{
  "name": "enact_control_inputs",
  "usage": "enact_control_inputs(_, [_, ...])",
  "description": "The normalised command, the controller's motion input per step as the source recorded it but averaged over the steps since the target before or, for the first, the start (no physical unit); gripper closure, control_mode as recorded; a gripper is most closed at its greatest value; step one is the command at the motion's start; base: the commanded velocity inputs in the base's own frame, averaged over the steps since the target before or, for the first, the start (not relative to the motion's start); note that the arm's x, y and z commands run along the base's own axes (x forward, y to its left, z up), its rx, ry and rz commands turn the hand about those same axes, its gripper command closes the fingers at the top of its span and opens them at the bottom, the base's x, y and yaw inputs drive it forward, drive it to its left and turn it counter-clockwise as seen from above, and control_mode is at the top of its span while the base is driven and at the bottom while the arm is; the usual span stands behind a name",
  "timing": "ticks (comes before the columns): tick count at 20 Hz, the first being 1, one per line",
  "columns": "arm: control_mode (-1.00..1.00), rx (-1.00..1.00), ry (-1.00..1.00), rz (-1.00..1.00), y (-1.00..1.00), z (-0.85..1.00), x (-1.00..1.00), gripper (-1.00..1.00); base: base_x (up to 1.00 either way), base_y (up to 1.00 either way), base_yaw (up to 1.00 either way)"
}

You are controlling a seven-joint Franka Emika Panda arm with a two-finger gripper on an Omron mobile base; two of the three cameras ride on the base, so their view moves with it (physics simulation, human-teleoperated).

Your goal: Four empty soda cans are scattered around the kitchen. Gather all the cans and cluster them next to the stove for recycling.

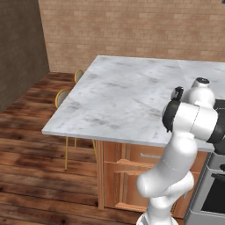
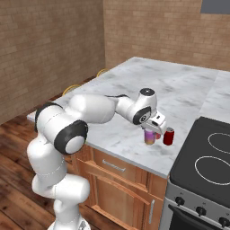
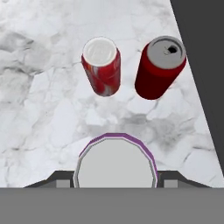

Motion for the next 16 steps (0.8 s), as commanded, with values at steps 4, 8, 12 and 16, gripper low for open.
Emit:
enact_control_inputs(4, [-1.0, 0.0, 0.0, 0.0, -0.11, -0.24, 0.32, 1.0, 0.0, 0.0, 0.0])
enact_control_inputs(8, [-1.0, 0.0, 0.04, 0.0, -0.04, -0.29, 0.34, 1.0, 0.0, 0.0, 0.0])
enact_control_inputs(12, [-1.0, 0.0, 0.05, 0.0, -0.02, -0.27, 0.3, 1.0, 0.0, 0.0, 0.0])
enact_control_inputs(16, [-1.0, 0.0, 0.05, 0.0, -0.01, -0.27, 0.27, 1.0, 0.0, 0.0, 0.0])
